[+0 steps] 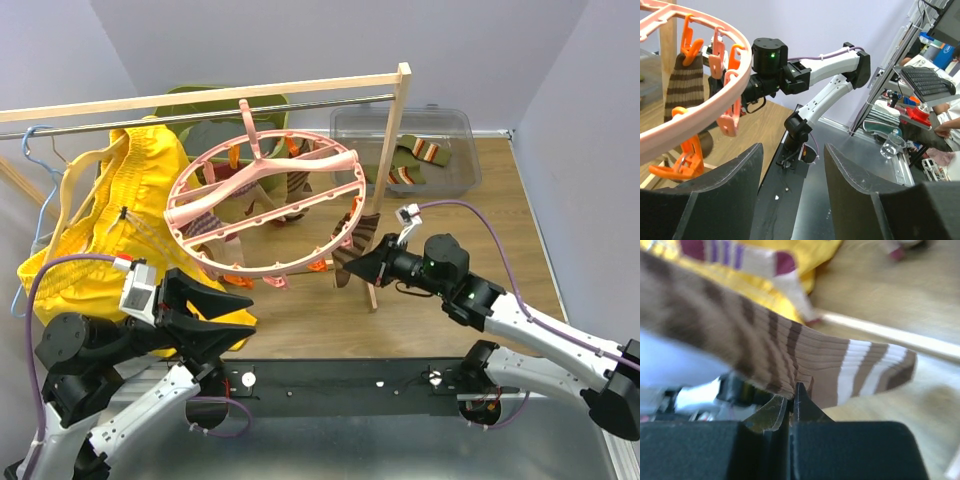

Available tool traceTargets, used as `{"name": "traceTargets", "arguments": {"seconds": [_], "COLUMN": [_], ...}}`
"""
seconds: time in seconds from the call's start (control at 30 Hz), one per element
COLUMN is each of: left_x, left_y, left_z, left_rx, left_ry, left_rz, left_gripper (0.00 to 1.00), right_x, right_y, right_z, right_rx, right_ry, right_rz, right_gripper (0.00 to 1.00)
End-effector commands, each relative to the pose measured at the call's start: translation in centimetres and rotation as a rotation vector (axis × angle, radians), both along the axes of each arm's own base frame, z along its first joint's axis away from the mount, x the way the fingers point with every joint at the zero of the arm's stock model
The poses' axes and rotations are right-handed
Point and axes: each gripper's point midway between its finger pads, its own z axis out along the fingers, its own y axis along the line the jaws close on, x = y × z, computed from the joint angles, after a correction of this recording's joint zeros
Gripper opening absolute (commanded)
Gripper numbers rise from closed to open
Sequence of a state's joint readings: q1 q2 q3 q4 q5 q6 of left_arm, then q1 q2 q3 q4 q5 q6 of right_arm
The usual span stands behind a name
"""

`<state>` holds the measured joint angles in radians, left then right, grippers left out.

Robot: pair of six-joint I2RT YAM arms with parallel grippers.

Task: Remove the socks clipped to the hanger

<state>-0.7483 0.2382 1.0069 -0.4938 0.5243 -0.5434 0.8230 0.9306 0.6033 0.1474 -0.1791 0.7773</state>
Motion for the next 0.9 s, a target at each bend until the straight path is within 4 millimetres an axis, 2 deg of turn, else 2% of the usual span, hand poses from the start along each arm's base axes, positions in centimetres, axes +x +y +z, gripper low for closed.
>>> {"name": "traceTargets", "arguments": {"seconds": [0.0, 0.07, 0.23, 0.4, 0.43, 0.47, 0.53, 0.57, 0.63, 0.73, 0.77, 0.8, 0.87], "left_x": [0.2, 0.1, -1.7, -2.7, -2.9, -3.3, -4.0, -4.2, -4.2, -4.1, -4.1, -4.0, -3.7], "left_y": [-1.2, -1.6, -2.1, -1.7, -1.7, -1.6, -1.5, -1.5, -1.7, -1.9, -2.0, -2.1, -2.5], "left_z": [0.2, 0.9, 2.1, 3.0, 3.3, 4.0, 4.7, 5.1, 5.3, 5.3, 5.2, 5.2, 4.7], "left_rx": [0.023, 0.023, -0.006, -0.021, -0.026, -0.046, -0.057, -0.069, -0.071, -0.070, -0.068, -0.067, -0.051], "left_ry": [-0.021, -0.040, -0.066, -0.116, -0.121, -0.129, -0.142, -0.141, -0.129, -0.127, -0.121, -0.115, -0.095], "left_rz": [-0.049, -0.077, -0.198, -0.228, -0.237, -0.254, -0.297, -0.306, -0.320, -0.332, -0.333, -0.335, -0.346], "left_gripper": [0.61, 0.62, 0.63, 0.63, 0.63, 0.62, 0.57, 0.56, 0.55, 0.53, 0.53, 0.53, 0.54], "right_x": [-4.6, -6.6, -10.5, -13.9, -15.3, -15.8, -17.5, -17.7, -18.9, -18.9, -18.9, -18.9, -19.1], "right_y": [1.5, 2.2, 3.8, 5.5, 5.9, 6.2, 7.1, 7.4, 7.8, 7.7, 7.2, 7.0, 6.2], "right_z": [3.7, 4.3, 7.7, 9.5, 10.4, 10.8, 10.8, 11.7, 12.0, 12.3, 13.0, 12.8, 14.3], "right_rx": [0.065, 0.077, 0.141, 0.172, 0.191, 0.199, 0.192, 0.202, 0.208, 0.233, 0.261, 0.265, 0.327], "right_ry": [-0.012, 0.000, -0.004, 0.002, -0.006, -0.006, 0.004, -0.008, -0.010, -0.012, -0.016, -0.011, -0.029], "right_rz": [0.195, 0.287, 0.421, 0.506, 0.546, 0.557, 0.599, 0.599, 0.625, 0.592, 0.580, 0.575, 0.575], "right_gripper": [0.07, 0.07, 0.04, 0.04, 0.04, 0.04, 0.04, 0.04, 0.04, 0.04, 0.04, 0.04, 0.04]}}
